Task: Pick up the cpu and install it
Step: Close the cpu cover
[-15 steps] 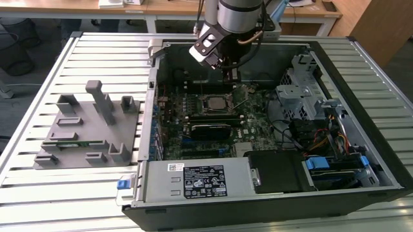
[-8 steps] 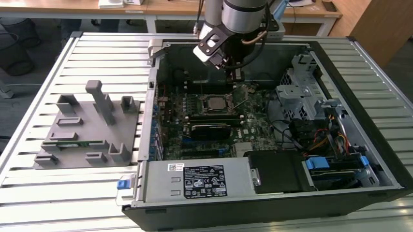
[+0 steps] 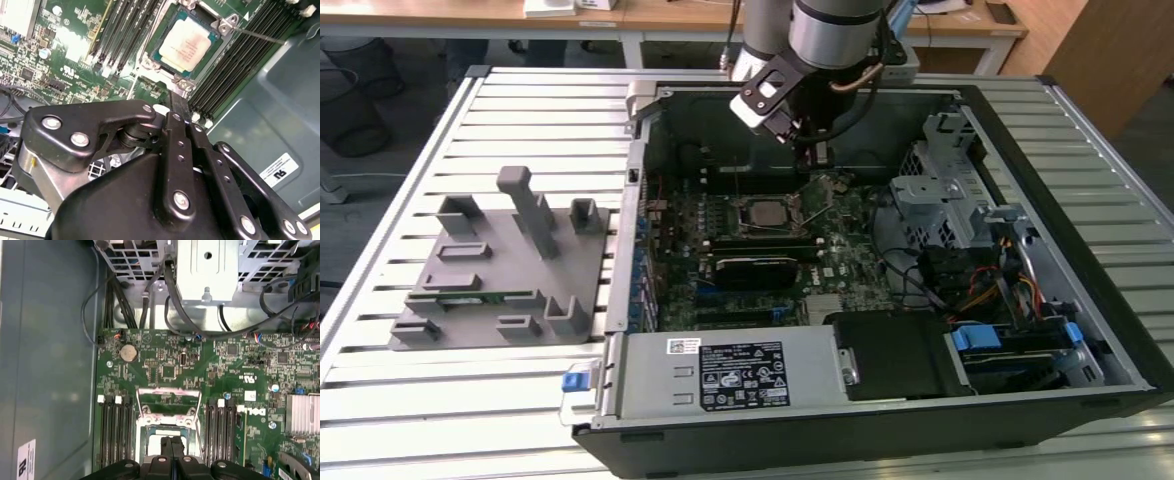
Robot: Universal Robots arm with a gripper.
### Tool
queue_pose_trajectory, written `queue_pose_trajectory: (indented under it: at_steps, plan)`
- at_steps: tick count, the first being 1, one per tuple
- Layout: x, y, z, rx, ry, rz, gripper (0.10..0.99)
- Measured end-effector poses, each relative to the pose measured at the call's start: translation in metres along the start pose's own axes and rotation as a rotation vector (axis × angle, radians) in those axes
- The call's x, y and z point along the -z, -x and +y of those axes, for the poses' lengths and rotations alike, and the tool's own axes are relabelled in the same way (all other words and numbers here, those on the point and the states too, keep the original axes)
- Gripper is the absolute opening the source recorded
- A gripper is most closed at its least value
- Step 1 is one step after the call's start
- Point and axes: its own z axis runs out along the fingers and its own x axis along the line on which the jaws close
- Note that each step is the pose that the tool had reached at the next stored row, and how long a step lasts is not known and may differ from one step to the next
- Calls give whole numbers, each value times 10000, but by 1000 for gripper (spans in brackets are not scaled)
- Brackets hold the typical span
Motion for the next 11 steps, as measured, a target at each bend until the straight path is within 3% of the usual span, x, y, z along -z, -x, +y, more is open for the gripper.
queue_pose_trajectory:
  at_steps: [11]
  plan:
    - [-9,4,157,246,-51,2,106]
